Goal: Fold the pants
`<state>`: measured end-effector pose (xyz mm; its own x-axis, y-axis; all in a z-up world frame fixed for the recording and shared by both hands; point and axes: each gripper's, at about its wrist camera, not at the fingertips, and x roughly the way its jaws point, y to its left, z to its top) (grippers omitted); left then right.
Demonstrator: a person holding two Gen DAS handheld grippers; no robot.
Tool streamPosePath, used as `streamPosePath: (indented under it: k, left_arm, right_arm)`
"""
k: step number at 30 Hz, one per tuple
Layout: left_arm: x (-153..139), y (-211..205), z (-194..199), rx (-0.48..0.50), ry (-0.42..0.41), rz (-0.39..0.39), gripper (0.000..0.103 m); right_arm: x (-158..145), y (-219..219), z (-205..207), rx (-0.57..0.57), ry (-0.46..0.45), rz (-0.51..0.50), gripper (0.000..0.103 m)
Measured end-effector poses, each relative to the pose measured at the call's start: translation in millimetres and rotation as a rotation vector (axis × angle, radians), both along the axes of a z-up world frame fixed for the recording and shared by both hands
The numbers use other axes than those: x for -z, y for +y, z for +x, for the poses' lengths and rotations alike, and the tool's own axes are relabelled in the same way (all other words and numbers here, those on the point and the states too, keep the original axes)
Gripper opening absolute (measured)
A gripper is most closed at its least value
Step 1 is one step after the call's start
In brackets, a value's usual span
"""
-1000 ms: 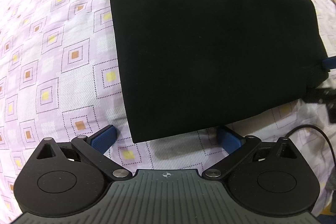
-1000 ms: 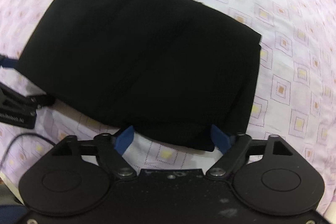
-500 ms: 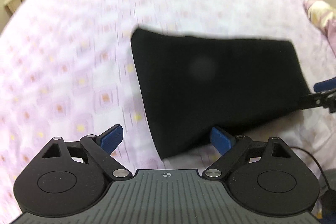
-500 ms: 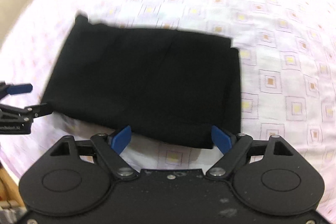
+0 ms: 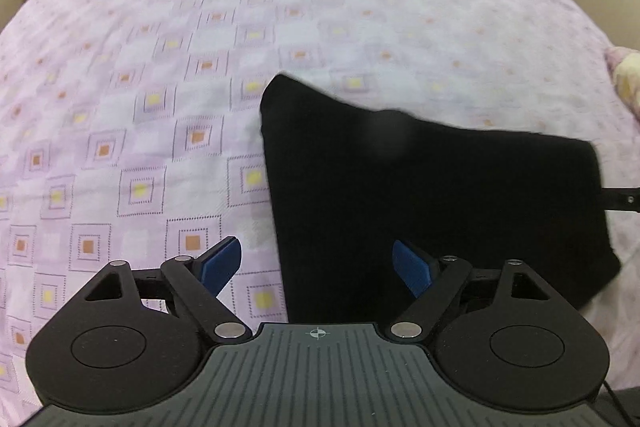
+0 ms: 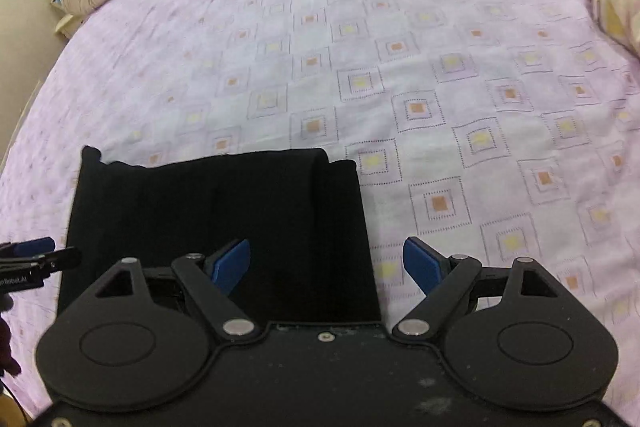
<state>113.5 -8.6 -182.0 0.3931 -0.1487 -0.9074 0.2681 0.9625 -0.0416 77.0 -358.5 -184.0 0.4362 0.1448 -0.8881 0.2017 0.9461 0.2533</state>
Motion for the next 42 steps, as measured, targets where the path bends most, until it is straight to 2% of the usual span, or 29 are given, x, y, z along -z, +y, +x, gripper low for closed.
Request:
streamPosePath:
  k: [4, 10, 12, 17, 18, 20, 21, 22, 23, 25, 26, 28, 33, 42]
  left_arm:
    - [15, 6, 9, -0.036, 0.051, -0.051, 0.084]
    - [21, 0, 24, -0.015, 0.049, -0.097, 0.087]
    - [25, -5, 30, -0.010, 0.047, -0.108, 0.094]
    - [28, -11, 36, -0.059, 0.028, -0.129, 0.095]
    - [28, -12, 36, -0.069, 0.029, -0.123, 0.093]
    - [24, -15, 35, -0.082, 0.027, -0.115, 0.069]
    - [22, -15, 34, -0.100, 0.024, -0.107, 0.063]
    - [20, -14, 33, -0.119, 0.020, -0.106, 0.050]
    - [17, -10, 32, -0.142, 0.014, -0.109, 0.039]
    - [12, -3, 30, -0.167, 0.008, -0.130, 0.030]
    - [8, 1, 29, -0.175, 0.002, -0.137, 0.025]
    - [0, 7, 26, -0.179, -0.022, -0.130, 0.022]
    - [-15, 44, 22, -0.199, -0.067, -0.083, 0.020]
    - [-34, 172, 48, -0.369, -0.125, 0.003, 0.020]
  right_arm:
    - [17, -2, 13, -0.031, 0.032, 0.031, 0.088]
    - [36, 0, 31, -0.088, 0.042, 0.108, 0.091]
    - [37, -1, 34, -0.086, 0.033, 0.134, 0.091]
    - [33, -8, 39, -0.034, 0.060, 0.188, 0.088]
    - [33, -5, 42, -0.039, 0.067, 0.190, 0.087]
    - [29, -3, 42, -0.058, 0.079, 0.177, 0.077]
    - [27, 0, 42, -0.070, 0.084, 0.160, 0.065]
    - [24, 2, 42, -0.075, 0.085, 0.146, 0.056]
    - [20, 3, 40, -0.078, 0.083, 0.136, 0.051]
    - [15, 5, 38, -0.074, 0.079, 0.125, 0.038]
    - [12, 5, 39, -0.070, 0.076, 0.121, 0.036]
    - [4, 15, 40, -0.080, 0.066, 0.106, 0.030]
    - [-7, 52, 57, -0.143, 0.044, 0.112, 0.029]
    - [-8, 195, 140, -0.395, 0.001, 0.129, 0.028]
